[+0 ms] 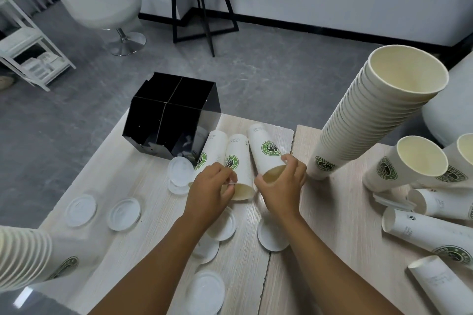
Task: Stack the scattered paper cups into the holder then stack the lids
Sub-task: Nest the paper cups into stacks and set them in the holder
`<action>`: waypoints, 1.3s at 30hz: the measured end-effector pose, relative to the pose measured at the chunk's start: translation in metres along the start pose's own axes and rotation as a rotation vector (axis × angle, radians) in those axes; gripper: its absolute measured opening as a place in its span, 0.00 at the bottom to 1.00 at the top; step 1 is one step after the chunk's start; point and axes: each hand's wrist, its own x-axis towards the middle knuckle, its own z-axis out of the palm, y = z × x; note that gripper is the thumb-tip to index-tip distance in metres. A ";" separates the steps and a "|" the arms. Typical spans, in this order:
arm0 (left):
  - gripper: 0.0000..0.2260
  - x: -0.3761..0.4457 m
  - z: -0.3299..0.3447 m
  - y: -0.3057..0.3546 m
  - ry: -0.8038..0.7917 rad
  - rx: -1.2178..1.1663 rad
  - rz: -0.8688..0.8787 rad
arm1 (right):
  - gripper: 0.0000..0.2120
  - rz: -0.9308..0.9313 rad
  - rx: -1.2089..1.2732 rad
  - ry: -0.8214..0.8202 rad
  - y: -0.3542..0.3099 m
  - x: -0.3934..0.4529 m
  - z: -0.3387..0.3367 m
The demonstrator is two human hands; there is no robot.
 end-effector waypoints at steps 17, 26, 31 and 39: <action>0.14 -0.017 -0.210 0.047 0.268 -0.066 0.055 | 0.38 -0.644 0.124 0.075 -0.167 -0.057 -0.092; 0.06 -0.102 -0.386 -0.001 0.536 0.057 0.002 | 0.36 -0.916 0.193 -0.216 -0.313 -0.141 -0.046; 0.13 -0.164 -0.452 -0.039 0.618 0.121 -0.073 | 0.35 -1.032 0.189 -0.371 -0.363 -0.194 -0.013; 0.10 -0.221 -0.508 -0.077 0.769 0.122 -0.166 | 0.35 -1.059 0.117 -0.594 -0.410 -0.248 0.014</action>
